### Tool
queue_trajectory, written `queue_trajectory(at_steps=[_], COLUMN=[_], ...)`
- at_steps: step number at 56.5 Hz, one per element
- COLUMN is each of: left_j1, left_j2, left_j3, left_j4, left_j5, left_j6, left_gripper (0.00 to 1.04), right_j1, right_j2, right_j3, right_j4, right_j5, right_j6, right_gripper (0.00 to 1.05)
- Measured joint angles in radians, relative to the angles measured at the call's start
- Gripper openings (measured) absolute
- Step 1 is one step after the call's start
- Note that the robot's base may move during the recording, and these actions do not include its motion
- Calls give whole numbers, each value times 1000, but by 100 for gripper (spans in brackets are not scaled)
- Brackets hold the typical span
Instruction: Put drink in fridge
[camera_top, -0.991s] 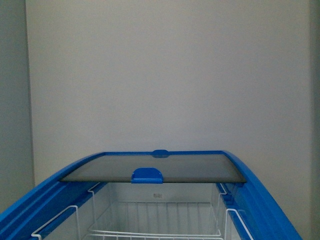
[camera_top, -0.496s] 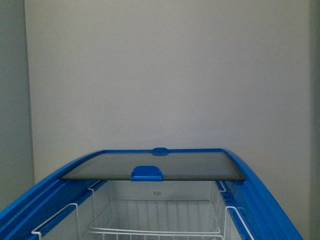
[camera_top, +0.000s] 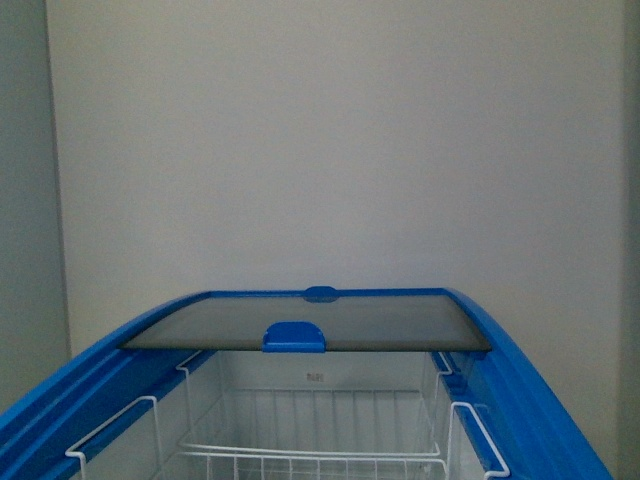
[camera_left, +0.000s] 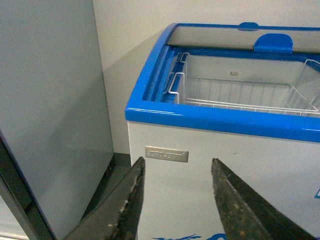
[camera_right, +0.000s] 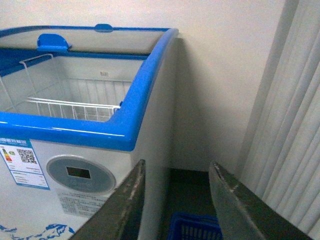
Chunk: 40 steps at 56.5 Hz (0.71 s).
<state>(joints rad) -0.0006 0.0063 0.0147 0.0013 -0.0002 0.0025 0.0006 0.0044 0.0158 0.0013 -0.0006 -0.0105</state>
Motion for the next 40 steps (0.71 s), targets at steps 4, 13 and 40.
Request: queue_trajectory(at_steps=[4,13,40], left_j1=[0,0,0], left_j2=[0,0,0], left_j3=[0,0,0], left_j4=[0,0,0], left_j5=[0,0,0], left_j6=[0,0,0], left_gripper=[62,97,97], right_j1=[0,0,0], right_j2=[0,0,0], right_j3=[0,0,0], right_j4=[0,0,0], right_j5=[0,0,0], right_j6=[0,0,1], right_gripper=[60,93,97])
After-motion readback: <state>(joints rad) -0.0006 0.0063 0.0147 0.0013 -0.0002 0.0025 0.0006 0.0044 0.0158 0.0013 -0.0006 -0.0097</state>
